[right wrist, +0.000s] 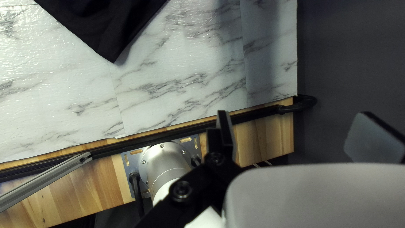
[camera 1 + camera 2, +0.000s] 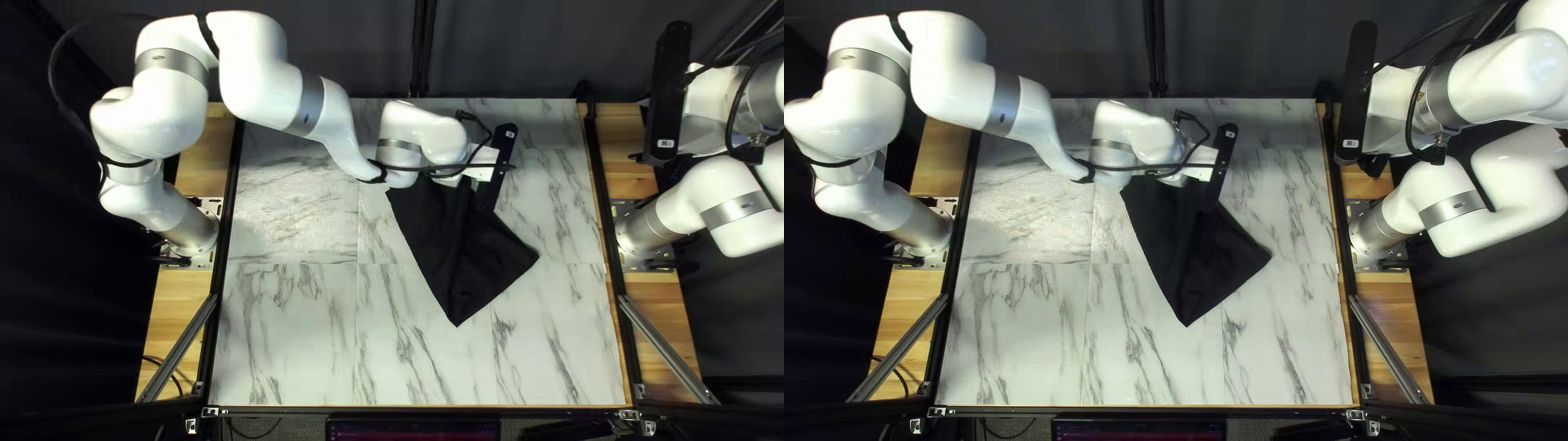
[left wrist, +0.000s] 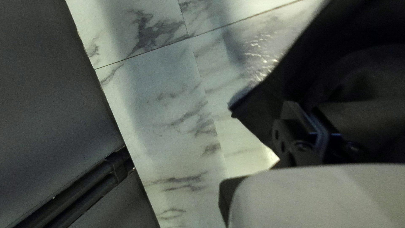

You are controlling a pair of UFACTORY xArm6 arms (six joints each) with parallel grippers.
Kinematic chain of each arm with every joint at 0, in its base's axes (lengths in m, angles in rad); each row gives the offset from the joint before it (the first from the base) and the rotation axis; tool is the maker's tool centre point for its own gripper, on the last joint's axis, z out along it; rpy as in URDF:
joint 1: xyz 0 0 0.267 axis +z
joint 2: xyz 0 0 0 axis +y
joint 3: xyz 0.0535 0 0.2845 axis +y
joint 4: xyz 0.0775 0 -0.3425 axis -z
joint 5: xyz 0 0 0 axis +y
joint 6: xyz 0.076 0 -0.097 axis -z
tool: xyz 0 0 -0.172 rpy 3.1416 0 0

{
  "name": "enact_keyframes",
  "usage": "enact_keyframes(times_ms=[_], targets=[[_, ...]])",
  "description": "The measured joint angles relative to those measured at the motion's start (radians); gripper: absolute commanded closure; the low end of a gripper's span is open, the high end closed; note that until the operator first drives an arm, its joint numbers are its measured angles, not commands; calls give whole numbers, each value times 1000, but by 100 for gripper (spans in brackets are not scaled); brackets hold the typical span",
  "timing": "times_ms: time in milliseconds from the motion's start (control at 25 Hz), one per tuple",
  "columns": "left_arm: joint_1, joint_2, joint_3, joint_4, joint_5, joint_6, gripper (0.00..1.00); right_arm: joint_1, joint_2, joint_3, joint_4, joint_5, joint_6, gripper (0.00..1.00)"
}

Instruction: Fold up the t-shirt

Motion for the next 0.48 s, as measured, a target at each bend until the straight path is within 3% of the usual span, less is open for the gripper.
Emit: enact_keyframes(times_ms=[280, 320, 360, 400, 480], targets=[[10, 34, -31, 27, 64, -47, 100, 0, 0, 0, 0, 0, 0, 0], [9, 37, -36, 29, 78, -54, 96, 0, 0, 0, 0, 0, 0, 0], [8, 38, -41, 29, 91, -59, 54, 0, 0, 0, 0, 0, 0, 0], [5, 39, -44, 28, 102, -62, 0, 0, 0, 0, 0, 0, 0, 0], [-4, 37, -51, 22, 123, -64, 0, 0, 0, 0, 0, 0, 0, 0]])
